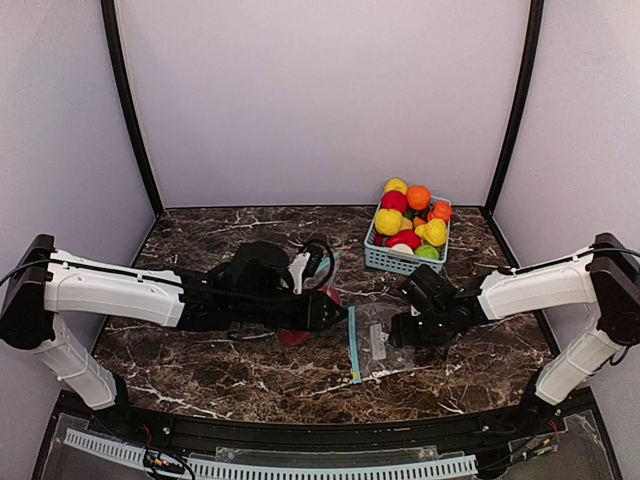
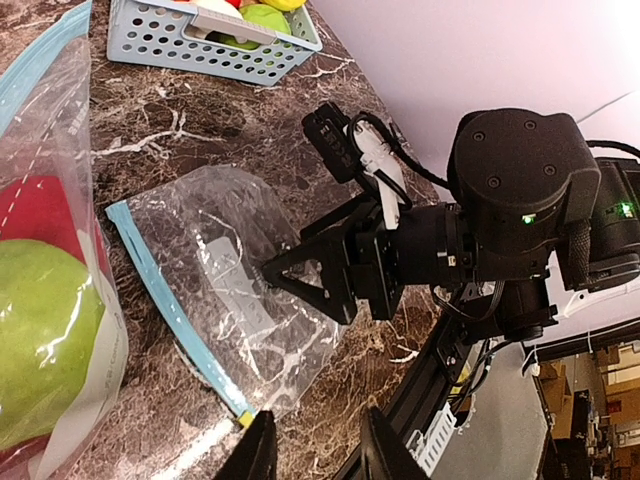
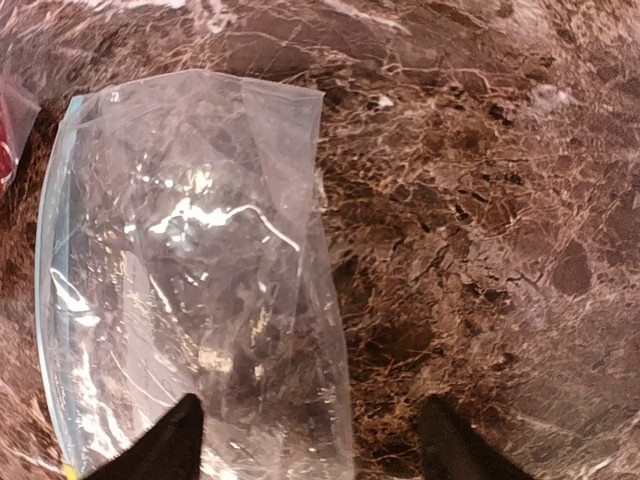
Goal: Place the food in the zip-top bag and seal the zipper
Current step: Pick up the zipper food storage bag from the center of the board, then pass from the right arm to the left
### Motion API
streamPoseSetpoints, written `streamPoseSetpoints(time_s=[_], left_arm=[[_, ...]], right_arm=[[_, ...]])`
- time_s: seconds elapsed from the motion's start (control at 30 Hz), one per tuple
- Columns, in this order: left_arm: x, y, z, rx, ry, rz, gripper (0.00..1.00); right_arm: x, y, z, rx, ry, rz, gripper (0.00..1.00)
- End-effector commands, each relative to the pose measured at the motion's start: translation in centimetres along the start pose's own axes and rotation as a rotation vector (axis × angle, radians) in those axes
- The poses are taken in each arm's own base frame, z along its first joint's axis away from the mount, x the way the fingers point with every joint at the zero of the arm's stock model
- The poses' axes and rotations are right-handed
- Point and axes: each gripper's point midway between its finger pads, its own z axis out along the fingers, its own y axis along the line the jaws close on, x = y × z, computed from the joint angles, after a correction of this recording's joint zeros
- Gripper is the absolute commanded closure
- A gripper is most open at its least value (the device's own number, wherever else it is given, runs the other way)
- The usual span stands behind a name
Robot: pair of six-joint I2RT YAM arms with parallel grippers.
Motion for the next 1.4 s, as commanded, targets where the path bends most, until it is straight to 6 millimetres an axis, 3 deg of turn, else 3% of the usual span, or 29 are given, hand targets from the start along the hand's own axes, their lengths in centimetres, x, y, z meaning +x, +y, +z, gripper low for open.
streamPoseSetpoints(time_s=[0.0, 0.13, 0.23, 0.43, 0.6, 0.83, 0.97, 1.17, 1.37], left_arm=[[0.2, 0.6, -1.4, -0.031, -0.004, -0.008, 0.71], [-0.3, 0.8, -2.3, -0.053, -0.021, 0.004, 0.7], [-0.8, 0.5, -3.1, -0.057, -0.04, 0.014, 0.7], [-1.6, 0.2, -5.1, -0.06, -0.084, 0.02, 0.68], [-2.5, -1.3, -6.6, -0.01, -0.111, 0.025, 0.61], [-4.9, -5.8, -10.4, 0.168, -0.193, 0.064, 0.49], [-5.6, -8.5, -11.6, 0.272, -0.198, 0.088, 0.46], [-5.9, -10.3, -11.4, 0.351, -0.179, 0.098, 0.45], [-5.9, -11.4, -11.0, 0.413, -0.169, 0.095, 0.46]], right_arm=[[-0.7, 0.4, 0.6, -0.017, -0.005, 0.006, 0.45], [-1.2, 0.8, 0.3, -0.055, -0.02, 0.025, 0.84], [-1.9, 1.3, -0.6, -0.1, -0.049, 0.042, 1.0], [-4.0, 3.2, -4.1, -0.254, -0.152, 0.019, 1.0], [-5.9, 5.4, -9.6, -0.463, -0.299, -0.012, 1.0], [-7.0, 8.7, -19.4, -0.842, -0.51, -0.079, 1.0], [-6.1, 10.6, -22.9, -1.024, -0.526, -0.154, 1.0], [-5.0, 12.3, -25.8, -1.198, -0.519, -0.229, 1.0], [-4.9, 12.7, -26.2, -1.217, -0.501, -0.253, 1.0]])
